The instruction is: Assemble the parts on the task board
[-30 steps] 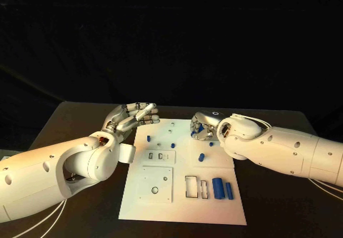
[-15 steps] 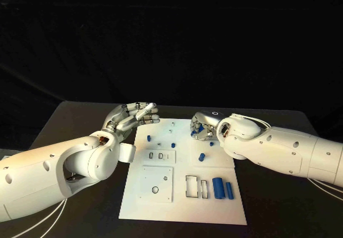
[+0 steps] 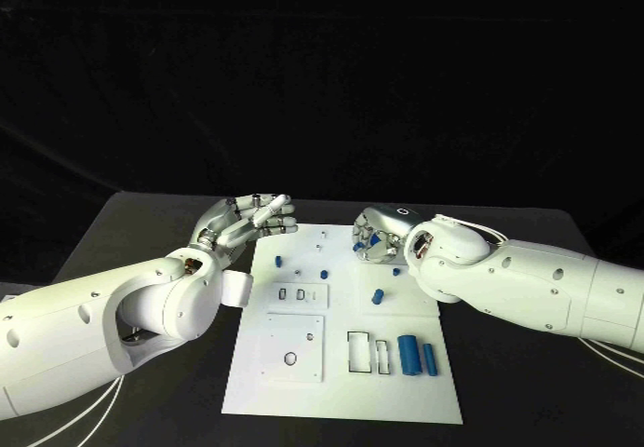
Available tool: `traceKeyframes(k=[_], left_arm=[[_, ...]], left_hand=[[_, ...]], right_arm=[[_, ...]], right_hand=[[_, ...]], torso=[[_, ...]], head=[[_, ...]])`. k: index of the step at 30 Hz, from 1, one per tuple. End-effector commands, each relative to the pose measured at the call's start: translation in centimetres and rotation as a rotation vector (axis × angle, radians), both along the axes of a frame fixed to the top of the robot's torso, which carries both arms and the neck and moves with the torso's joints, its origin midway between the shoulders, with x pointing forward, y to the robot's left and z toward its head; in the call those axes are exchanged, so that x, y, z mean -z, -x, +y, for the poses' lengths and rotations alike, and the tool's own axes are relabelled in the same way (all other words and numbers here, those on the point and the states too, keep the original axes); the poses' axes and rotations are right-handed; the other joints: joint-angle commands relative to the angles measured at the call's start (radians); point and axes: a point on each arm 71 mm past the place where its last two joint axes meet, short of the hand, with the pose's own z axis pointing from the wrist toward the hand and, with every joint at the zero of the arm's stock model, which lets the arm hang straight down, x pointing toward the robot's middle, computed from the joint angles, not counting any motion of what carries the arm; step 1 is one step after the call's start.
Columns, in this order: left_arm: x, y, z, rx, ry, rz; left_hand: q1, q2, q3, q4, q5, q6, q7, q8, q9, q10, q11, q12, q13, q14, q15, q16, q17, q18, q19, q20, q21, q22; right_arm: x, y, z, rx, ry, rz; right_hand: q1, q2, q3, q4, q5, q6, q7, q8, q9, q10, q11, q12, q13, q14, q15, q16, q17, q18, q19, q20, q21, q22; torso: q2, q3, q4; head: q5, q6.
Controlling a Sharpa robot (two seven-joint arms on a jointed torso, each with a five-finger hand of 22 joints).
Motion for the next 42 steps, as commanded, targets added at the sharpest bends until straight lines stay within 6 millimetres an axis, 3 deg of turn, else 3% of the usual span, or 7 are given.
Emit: traceKeyframes(k=[1, 5, 11, 26, 29, 35, 42], left_arm=[[-0.2, 0.0, -0.2, 0.011, 0.022, -0.005], [-0.2, 0.0, -0.2, 0.008, 0.027, -0.005], [-0.2, -0.1, -0.1, 0.004, 0.030, -0.004], [-0.6, -0.2, -0.2, 0.001, 0.031, -0.012], [-0.7, -0.3, -0.2, 0.001, 0.030, -0.015], [-0.9, -0.3, -0.2, 0.002, 0.031, -0.019], [-1.1, -0.4, -0.2, 0.003, 0.031, -0.023]], left_hand=[[-0.001, 0.009, -0.005, 0.002, 0.006, -0.006, 0.031, -0.003, 0.001, -0.006, 0.002, -0.003, -0.001, -0.008, -0.001, -0.005, 0.001, 0.010, -0.005, 0.005, -0.006, -0.002], [0.000, 0.011, -0.005, 0.002, 0.007, -0.006, 0.031, -0.003, 0.002, -0.006, 0.002, -0.003, -0.001, -0.007, -0.001, -0.004, 0.002, 0.010, -0.005, 0.005, -0.006, -0.002], [0.001, 0.012, -0.005, 0.002, 0.007, -0.006, 0.030, -0.002, 0.002, -0.006, 0.001, -0.002, -0.001, -0.007, -0.001, -0.004, 0.003, 0.010, -0.005, 0.005, -0.006, -0.002], [0.004, 0.014, -0.005, 0.000, 0.009, -0.004, 0.029, -0.001, 0.003, -0.005, 0.001, -0.001, 0.000, -0.006, -0.002, -0.004, 0.004, 0.010, -0.004, 0.005, -0.005, -0.002], [0.004, 0.014, -0.005, 0.000, 0.009, -0.004, 0.029, -0.001, 0.003, -0.005, 0.001, -0.001, 0.000, -0.006, -0.002, -0.004, 0.004, 0.010, -0.004, 0.005, -0.005, -0.002], [0.004, 0.014, -0.005, 0.000, 0.009, -0.004, 0.029, -0.001, 0.003, -0.005, 0.001, -0.001, 0.000, -0.006, -0.002, -0.004, 0.004, 0.010, -0.004, 0.005, -0.005, -0.002], [0.005, 0.014, -0.006, -0.001, 0.009, -0.003, 0.029, 0.000, 0.004, -0.004, 0.000, 0.000, 0.000, -0.005, -0.002, -0.004, 0.005, 0.011, -0.004, 0.005, -0.005, -0.002]], right_arm=[[-0.7, -0.3, 0.3, 0.036, -0.041, -0.058], [-1.2, -0.8, 1.0, 0.054, -0.064, -0.082], [-1.6, -1.3, 2.0, 0.055, -0.082, -0.099], [-1.3, -2.2, 4.0, 0.040, -0.071, -0.073], [-1.3, -2.3, 4.2, 0.036, -0.068, -0.067], [-1.1, -2.5, 4.6, 0.034, -0.058, -0.058], [-1.0, -2.8, 4.9, 0.032, -0.049, -0.048]], right_hand=[[0.008, 0.008, 0.003, 0.008, -0.008, 0.001, 0.002, 0.002, 0.004, 0.004, 0.002, -0.002, 0.000, 0.028, -0.004, 0.007, 0.002, -0.007, 0.009, -0.001, 0.004, 0.081], [0.008, 0.008, 0.003, 0.009, -0.010, 0.000, 0.002, 0.001, 0.004, 0.004, 0.002, -0.002, 0.001, 0.028, -0.004, 0.007, 0.001, -0.007, 0.007, -0.001, 0.003, 0.079], [0.008, 0.007, 0.002, 0.009, -0.011, 0.000, 0.002, 0.001, 0.004, 0.003, 0.002, -0.003, 0.001, 0.028, -0.004, 0.007, 0.001, -0.007, 0.007, -0.001, 0.003, 0.079], [0.003, 0.001, 0.003, 0.014, -0.007, -0.011, 0.005, -0.005, 0.005, -0.007, 0.006, -0.010, 0.000, 0.027, -0.002, 0.008, -0.002, -0.007, 0.006, 0.000, 0.002, 0.078], [0.003, -0.001, 0.002, 0.014, -0.006, -0.012, 0.005, -0.006, 0.006, -0.008, 0.006, -0.011, 0.000, 0.027, -0.001, 0.008, -0.003, -0.007, 0.006, 0.001, 0.001, 0.078], [0.002, -0.002, 0.002, 0.014, -0.005, -0.012, 0.006, -0.007, 0.006, -0.009, 0.006, -0.011, 0.000, 0.027, -0.001, 0.008, -0.003, -0.006, 0.005, 0.001, 0.001, 0.078], [0.001, -0.003, 0.002, 0.015, -0.003, -0.013, 0.006, -0.007, 0.006, -0.010, 0.007, -0.012, 0.000, 0.027, -0.001, 0.008, -0.004, -0.007, 0.005, 0.001, 0.001, 0.078]], torso=[[0.002, 0.0000, 0.0010], [0.002, -0.0006, 0.0050], [0.004, -0.0007, 0.0055], [0.009, -0.0040, 0.0148], [0.010, -0.0025, 0.0129], [0.011, -0.0043, 0.0141], [0.011, -0.0033, 0.0131]], head=[[-0.007, 0.006], [-0.005, 0.008], [0.003, 0.007], [0.002, 0.003], [0.008, 0.003], [0.011, 0.001], [0.017, -0.008]])
